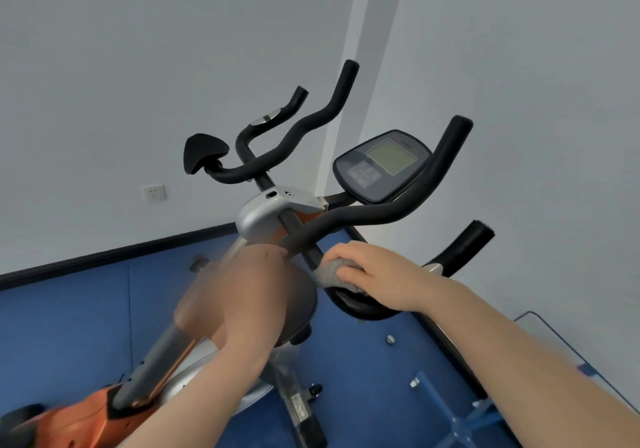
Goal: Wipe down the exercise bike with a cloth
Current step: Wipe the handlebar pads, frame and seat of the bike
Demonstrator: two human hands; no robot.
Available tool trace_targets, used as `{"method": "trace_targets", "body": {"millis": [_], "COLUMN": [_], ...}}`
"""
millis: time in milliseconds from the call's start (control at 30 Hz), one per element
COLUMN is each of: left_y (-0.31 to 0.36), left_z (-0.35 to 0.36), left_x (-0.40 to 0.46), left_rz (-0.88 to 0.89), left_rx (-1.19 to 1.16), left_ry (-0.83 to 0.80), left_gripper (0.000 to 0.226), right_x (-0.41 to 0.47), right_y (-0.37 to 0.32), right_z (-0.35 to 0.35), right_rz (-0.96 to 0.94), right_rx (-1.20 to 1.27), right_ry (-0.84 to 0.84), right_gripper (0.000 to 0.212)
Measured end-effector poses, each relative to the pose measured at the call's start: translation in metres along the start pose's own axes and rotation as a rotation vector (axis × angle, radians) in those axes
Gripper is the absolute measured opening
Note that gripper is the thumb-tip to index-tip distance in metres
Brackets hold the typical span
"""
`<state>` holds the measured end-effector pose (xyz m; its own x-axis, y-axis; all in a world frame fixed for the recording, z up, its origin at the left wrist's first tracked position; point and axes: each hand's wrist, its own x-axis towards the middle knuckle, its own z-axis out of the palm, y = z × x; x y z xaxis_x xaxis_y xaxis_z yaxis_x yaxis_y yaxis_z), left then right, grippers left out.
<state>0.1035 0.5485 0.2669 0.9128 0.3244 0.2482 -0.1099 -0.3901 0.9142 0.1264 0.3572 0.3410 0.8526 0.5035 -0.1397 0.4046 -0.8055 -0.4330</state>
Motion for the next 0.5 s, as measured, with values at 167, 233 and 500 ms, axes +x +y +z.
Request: {"method": "trace_targets", "body": {"millis": [167, 233, 500], "left_y": [-0.001, -0.001, 0.002], "left_z": [0.001, 0.0, -0.001], "left_x": [-0.001, 0.0, -0.002], "left_rz": [0.008, 0.018, -0.009], "left_rx": [-0.008, -0.003, -0.032], "left_ry": [-0.008, 0.001, -0.011], "left_gripper": [0.022, 0.022, 0.023], "right_x": [-0.017, -0.022, -0.016], "right_y": [-0.01, -0.006, -0.022], "right_z": [0.022, 0.02, 0.028], "right_rz": [-0.073, -0.07, 0.035], "right_rx": [-0.178, -0.113, -0.074], "right_ry": [0.175, 0.149, 0.338], "right_gripper": [0.017, 0.019, 0.018]}}
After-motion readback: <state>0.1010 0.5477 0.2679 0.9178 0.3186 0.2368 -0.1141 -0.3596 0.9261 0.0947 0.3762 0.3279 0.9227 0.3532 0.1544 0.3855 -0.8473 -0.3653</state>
